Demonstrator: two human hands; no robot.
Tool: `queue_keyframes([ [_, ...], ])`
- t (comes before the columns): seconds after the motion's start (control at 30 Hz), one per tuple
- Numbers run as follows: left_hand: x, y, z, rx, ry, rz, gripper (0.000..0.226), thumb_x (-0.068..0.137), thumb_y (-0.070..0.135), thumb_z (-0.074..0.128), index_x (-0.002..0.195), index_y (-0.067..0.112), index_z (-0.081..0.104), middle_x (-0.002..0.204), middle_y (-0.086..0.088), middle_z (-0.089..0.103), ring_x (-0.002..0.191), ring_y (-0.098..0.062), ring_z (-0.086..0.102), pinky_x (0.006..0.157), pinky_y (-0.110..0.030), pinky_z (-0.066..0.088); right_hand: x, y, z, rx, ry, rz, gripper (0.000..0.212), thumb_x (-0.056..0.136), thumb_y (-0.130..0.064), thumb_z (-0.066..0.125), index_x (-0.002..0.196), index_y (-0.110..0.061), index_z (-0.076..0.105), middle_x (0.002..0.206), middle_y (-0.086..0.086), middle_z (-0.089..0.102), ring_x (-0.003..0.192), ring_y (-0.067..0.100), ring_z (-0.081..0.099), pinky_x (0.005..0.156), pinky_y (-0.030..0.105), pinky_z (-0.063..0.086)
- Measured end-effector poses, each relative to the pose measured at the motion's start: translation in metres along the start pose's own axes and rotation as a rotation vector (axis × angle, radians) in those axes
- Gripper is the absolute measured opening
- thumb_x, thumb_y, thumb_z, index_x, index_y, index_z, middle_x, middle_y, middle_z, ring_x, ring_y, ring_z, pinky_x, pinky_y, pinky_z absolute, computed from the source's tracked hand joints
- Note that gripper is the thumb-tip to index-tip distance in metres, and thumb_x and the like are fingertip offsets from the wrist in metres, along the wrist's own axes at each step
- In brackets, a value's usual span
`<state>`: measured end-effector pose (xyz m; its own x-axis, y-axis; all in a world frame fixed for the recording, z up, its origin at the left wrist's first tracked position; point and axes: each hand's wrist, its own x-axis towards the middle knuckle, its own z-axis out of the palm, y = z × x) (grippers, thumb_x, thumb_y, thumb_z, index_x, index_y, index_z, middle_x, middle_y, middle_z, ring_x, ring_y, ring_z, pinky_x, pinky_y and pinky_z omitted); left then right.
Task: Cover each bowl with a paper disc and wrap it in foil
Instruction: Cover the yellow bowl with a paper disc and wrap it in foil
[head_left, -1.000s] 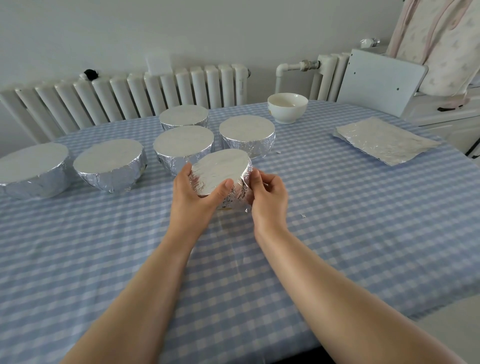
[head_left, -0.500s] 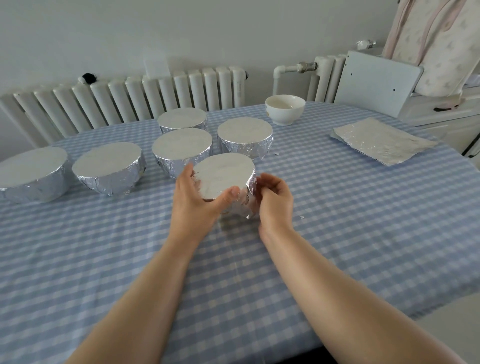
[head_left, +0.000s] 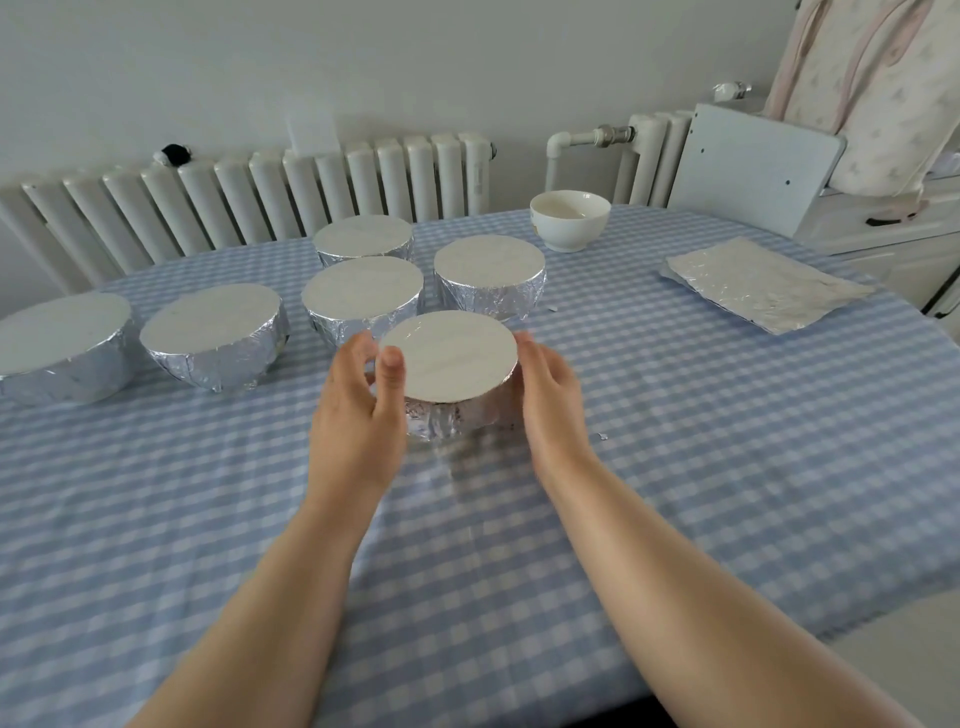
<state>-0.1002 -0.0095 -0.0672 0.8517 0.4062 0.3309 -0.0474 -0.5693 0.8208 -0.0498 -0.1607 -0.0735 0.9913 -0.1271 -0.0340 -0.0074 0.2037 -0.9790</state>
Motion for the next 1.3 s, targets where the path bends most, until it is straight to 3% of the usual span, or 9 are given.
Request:
queue_keyframes([
  [0.03, 0.001, 0.000, -0.002, -0.009, 0.039, -0.024, 0.100, 0.073, 0.087, 0.012, 0.138, 0.018, 0.044, 0.127, 0.006, 0.057, 0.102, -0.013, 0.053, 0.084, -0.031, 0.034, 0.004, -0.002, -0.002, -0.013, -0.020, 0.019, 0.032, 0.101, -0.037, 0.047, 0.100, -0.018, 0.073, 0.095, -0.007, 0.071, 0.081, -0.001, 0.065, 0.068, 0.016, 0.052],
  [0.13, 0.004, -0.002, -0.002, 0.051, 0.092, 0.023, 0.094, 0.077, 0.082, 0.018, 0.140, 0.018, 0.044, 0.132, 0.008, 0.051, 0.117, -0.015, 0.050, 0.094, -0.030, 0.034, 0.013, 0.000, -0.005, -0.046, 0.002, 0.055, 0.035, 0.104, -0.045, 0.037, 0.105, -0.030, 0.068, 0.119, -0.002, 0.067, 0.111, 0.008, 0.062, 0.095, 0.027, 0.049],
  [0.23, 0.006, -0.005, 0.004, 0.104, -0.046, 0.198, 0.107, 0.074, 0.091, 0.028, 0.150, 0.016, 0.033, 0.154, -0.001, 0.033, 0.143, -0.017, 0.027, 0.113, -0.030, 0.023, 0.004, 0.003, 0.001, 0.019, 0.055, -0.018, 0.030, 0.104, -0.044, 0.038, 0.103, -0.023, 0.059, 0.110, 0.000, 0.065, 0.099, 0.010, 0.062, 0.086, 0.026, 0.049],
  [0.33, 0.007, -0.004, 0.011, 0.150, -0.208, 0.191, 0.133, 0.056, 0.101, 0.034, 0.156, 0.014, 0.018, 0.163, -0.001, 0.015, 0.150, -0.014, 0.011, 0.119, -0.030, 0.015, -0.008, 0.010, 0.006, -0.036, 0.037, -0.087, 0.036, 0.101, -0.048, 0.043, 0.110, -0.016, 0.056, 0.108, 0.001, 0.064, 0.101, 0.014, 0.062, 0.088, 0.029, 0.050],
  [0.43, 0.006, -0.005, 0.015, 0.181, -0.228, 0.130, 0.136, 0.053, 0.092, 0.056, 0.156, 0.014, 0.013, 0.163, 0.000, 0.015, 0.149, -0.017, 0.018, 0.121, -0.041, 0.022, -0.013, 0.013, 0.007, -0.075, 0.040, -0.092, 0.023, 0.100, -0.043, 0.049, 0.111, -0.023, 0.053, 0.118, -0.003, 0.060, 0.108, 0.005, 0.057, 0.087, 0.013, 0.045],
  [0.57, 0.006, -0.005, 0.013, 0.107, -0.189, 0.053, 0.134, 0.049, 0.085, 0.067, 0.154, 0.018, 0.019, 0.158, 0.003, 0.025, 0.144, -0.012, 0.025, 0.118, -0.037, 0.028, -0.015, 0.021, 0.014, -0.121, 0.035, -0.171, 0.026, 0.089, -0.059, 0.053, 0.106, -0.039, 0.051, 0.117, -0.003, 0.061, 0.112, 0.009, 0.057, 0.098, 0.039, 0.049],
  [0.7, 0.008, -0.007, 0.010, 0.022, -0.187, 0.001, 0.137, 0.047, 0.082, 0.074, 0.155, 0.017, 0.021, 0.156, 0.003, 0.027, 0.143, -0.011, 0.026, 0.117, -0.035, 0.029, -0.015, 0.022, 0.018, -0.145, 0.041, -0.200, 0.035, 0.082, -0.067, 0.053, 0.106, -0.043, 0.054, 0.117, -0.010, 0.063, 0.112, 0.009, 0.058, 0.098, 0.042, 0.049],
  [0.9, 0.011, -0.010, 0.011, -0.032, -0.154, -0.014, 0.115, 0.063, 0.059, 0.081, 0.154, 0.018, 0.024, 0.152, 0.003, 0.032, 0.137, -0.008, 0.032, 0.106, -0.023, 0.031, -0.011, 0.020, 0.022, -0.007, 0.099, -0.119, 0.016, 0.094, -0.045, 0.060, 0.096, -0.029, 0.058, 0.097, -0.008, 0.068, 0.092, 0.002, 0.064, 0.083, 0.024, 0.052],
  [1.3, 0.014, -0.013, 0.013, -0.104, -0.135, -0.048, 0.129, 0.049, 0.079, 0.072, 0.153, 0.020, 0.025, 0.148, 0.009, 0.033, 0.134, -0.006, 0.036, 0.111, -0.031, 0.036, 0.002, 0.010, 0.022, 0.181, 0.135, 0.039, 0.013, 0.097, -0.022, 0.062, 0.091, -0.010, 0.062, 0.076, -0.002, 0.065, 0.062, 0.006, 0.061, 0.059, 0.017, 0.050],
])
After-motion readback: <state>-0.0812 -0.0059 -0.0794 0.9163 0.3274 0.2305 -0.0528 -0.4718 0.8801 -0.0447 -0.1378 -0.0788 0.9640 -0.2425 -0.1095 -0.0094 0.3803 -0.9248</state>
